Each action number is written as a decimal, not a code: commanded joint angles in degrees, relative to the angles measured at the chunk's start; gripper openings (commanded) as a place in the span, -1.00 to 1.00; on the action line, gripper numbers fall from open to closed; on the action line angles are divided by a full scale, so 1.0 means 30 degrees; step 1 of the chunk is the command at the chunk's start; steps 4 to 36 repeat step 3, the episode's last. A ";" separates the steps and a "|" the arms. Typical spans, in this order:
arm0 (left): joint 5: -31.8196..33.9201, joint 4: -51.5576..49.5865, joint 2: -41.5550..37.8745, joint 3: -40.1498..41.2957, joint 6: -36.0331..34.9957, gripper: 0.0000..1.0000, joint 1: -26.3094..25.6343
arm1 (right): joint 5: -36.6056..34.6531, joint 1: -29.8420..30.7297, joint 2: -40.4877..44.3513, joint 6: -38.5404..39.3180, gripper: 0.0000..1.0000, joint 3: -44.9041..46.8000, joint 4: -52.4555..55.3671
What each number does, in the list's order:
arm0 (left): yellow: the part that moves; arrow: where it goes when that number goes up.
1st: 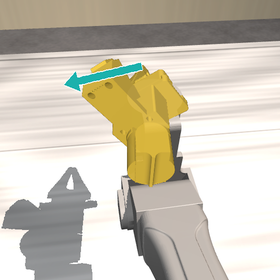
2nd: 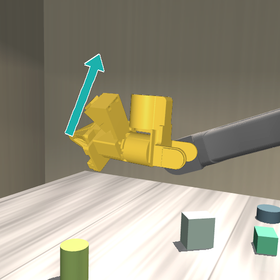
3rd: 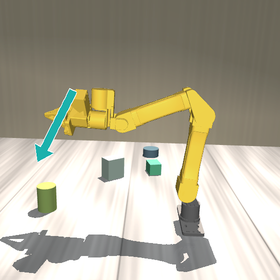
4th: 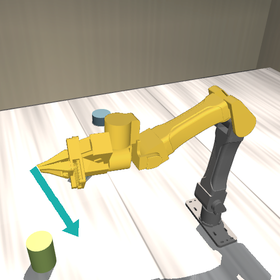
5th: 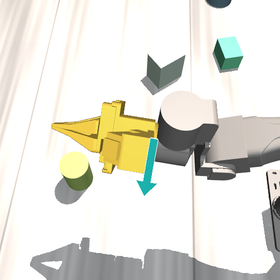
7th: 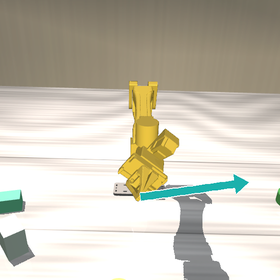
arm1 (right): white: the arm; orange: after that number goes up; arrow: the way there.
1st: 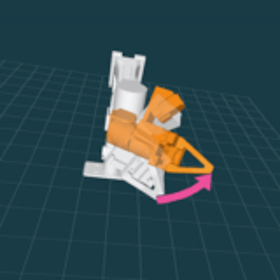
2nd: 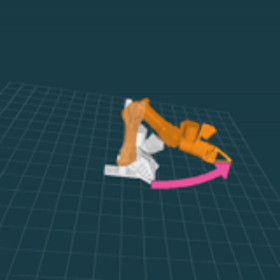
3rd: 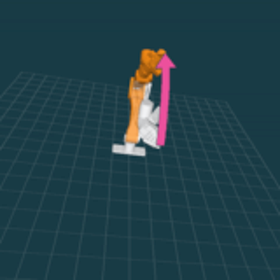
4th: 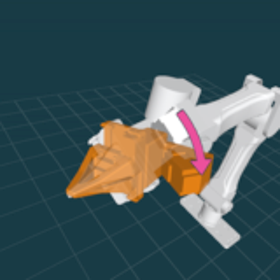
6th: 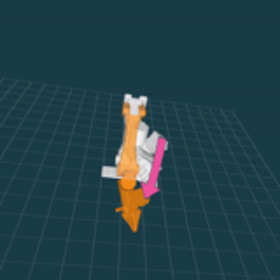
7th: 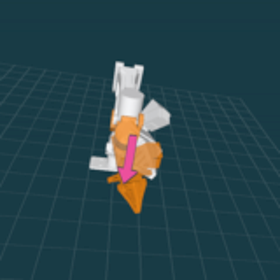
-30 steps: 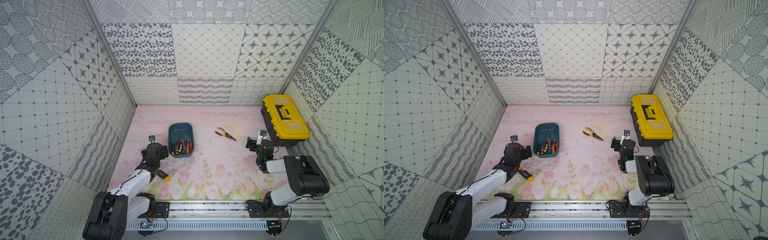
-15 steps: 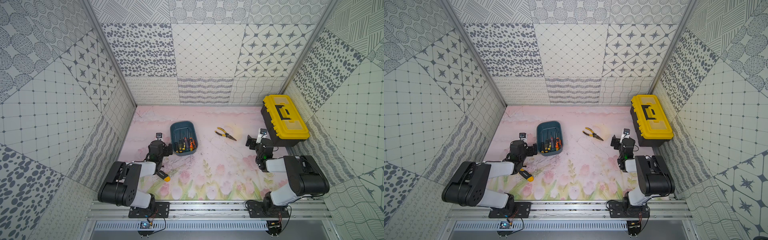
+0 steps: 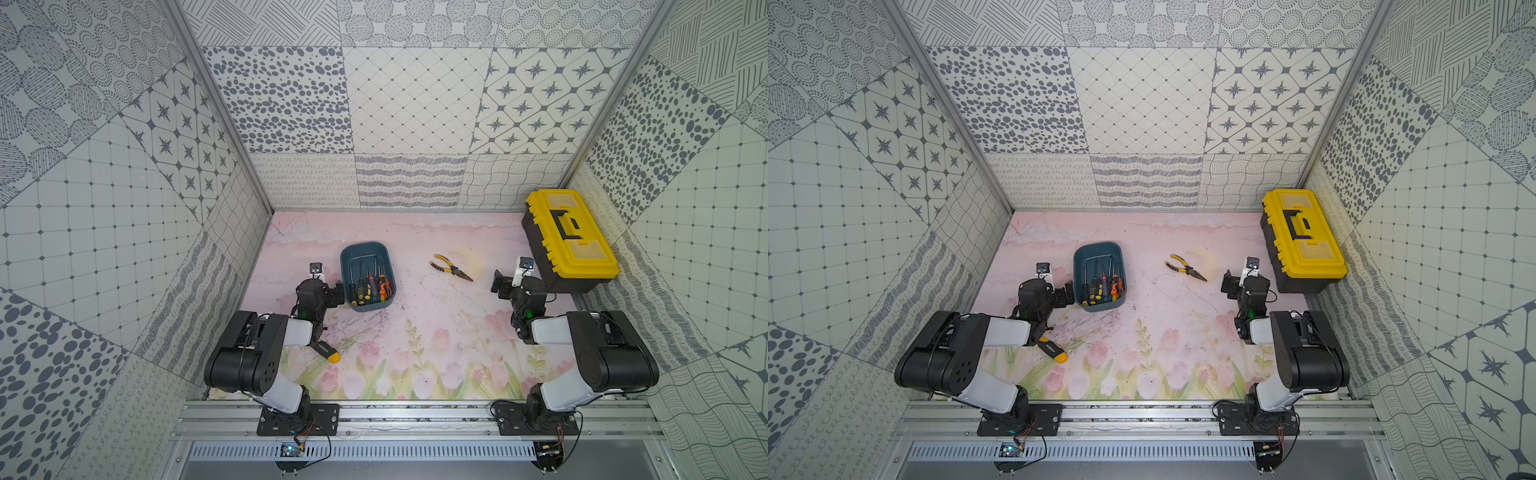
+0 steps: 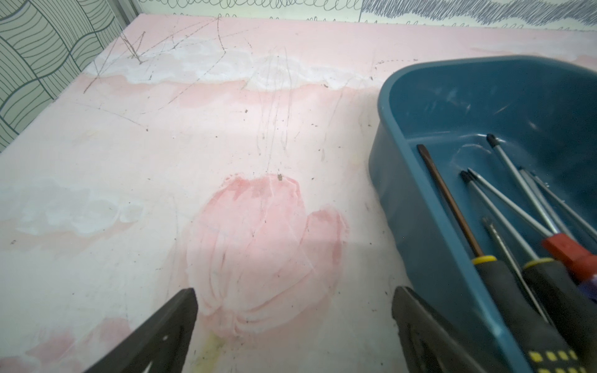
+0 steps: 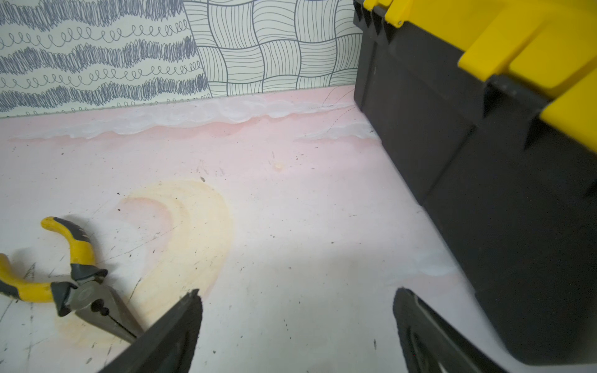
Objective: Put the screwdriver on the desktop into the storage box
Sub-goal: Reset both arms
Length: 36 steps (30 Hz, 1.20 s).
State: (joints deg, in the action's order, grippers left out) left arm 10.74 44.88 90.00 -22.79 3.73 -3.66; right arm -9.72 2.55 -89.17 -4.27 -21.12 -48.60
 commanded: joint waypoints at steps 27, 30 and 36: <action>-0.0684 0.1415 0.0030 -0.0117 0.0340 0.98 0.0180 | -0.0249 0.0082 0.0166 0.0100 0.93 -0.0311 -0.0510; -0.0684 0.1415 0.0030 -0.0117 0.0340 0.98 0.0180 | -0.0249 0.0082 0.0166 0.0100 0.93 -0.0311 -0.0510; -0.0684 0.1415 0.0030 -0.0117 0.0340 0.98 0.0180 | -0.0249 0.0082 0.0166 0.0100 0.93 -0.0311 -0.0510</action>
